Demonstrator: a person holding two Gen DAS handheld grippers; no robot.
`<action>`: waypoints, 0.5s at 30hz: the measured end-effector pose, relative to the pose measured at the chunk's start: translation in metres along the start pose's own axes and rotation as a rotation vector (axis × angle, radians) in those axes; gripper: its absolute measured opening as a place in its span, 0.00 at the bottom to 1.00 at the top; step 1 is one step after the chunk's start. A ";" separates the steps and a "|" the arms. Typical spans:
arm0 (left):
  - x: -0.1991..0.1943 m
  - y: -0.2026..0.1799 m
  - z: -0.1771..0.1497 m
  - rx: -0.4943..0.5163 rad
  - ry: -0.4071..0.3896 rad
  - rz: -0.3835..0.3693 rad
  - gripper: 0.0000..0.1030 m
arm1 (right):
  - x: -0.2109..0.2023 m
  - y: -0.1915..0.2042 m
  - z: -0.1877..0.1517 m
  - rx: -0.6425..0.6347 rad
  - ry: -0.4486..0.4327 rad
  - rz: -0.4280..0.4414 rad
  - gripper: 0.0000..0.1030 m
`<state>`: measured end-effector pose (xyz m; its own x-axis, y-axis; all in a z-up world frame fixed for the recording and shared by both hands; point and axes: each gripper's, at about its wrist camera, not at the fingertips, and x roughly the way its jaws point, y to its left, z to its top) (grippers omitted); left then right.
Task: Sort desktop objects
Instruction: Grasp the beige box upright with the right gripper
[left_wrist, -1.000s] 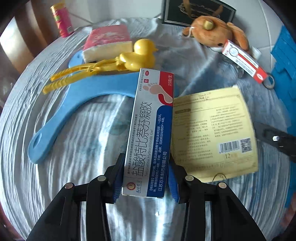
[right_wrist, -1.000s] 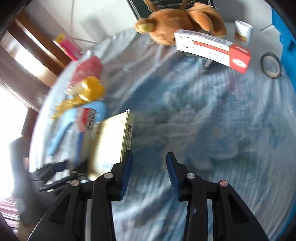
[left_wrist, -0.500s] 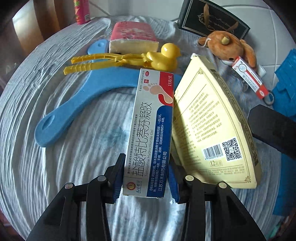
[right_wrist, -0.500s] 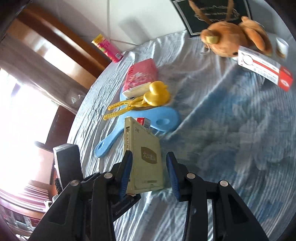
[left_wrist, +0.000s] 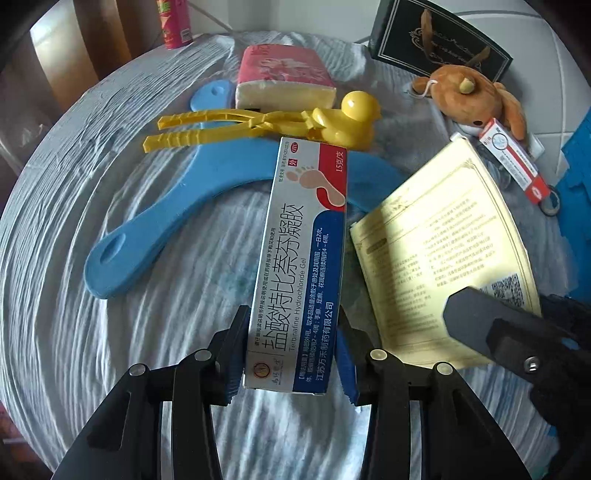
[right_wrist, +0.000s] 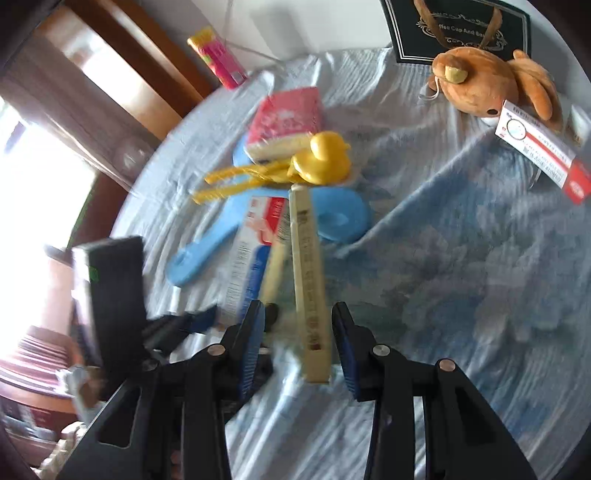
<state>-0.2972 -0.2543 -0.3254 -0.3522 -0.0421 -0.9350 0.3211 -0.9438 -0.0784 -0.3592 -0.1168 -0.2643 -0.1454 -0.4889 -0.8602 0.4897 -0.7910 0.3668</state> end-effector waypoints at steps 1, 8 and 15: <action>-0.001 0.002 0.000 0.000 -0.003 0.002 0.40 | 0.003 0.001 0.000 -0.005 0.013 0.007 0.33; -0.001 0.018 0.000 -0.025 -0.011 0.013 0.40 | 0.021 0.016 0.001 -0.054 0.054 0.032 0.31; 0.010 0.010 0.005 0.000 -0.016 0.030 0.39 | 0.040 0.022 0.002 -0.087 0.091 -0.052 0.31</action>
<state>-0.3020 -0.2658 -0.3343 -0.3560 -0.0757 -0.9314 0.3317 -0.9420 -0.0502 -0.3559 -0.1543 -0.2906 -0.0958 -0.4094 -0.9073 0.5569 -0.7775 0.2920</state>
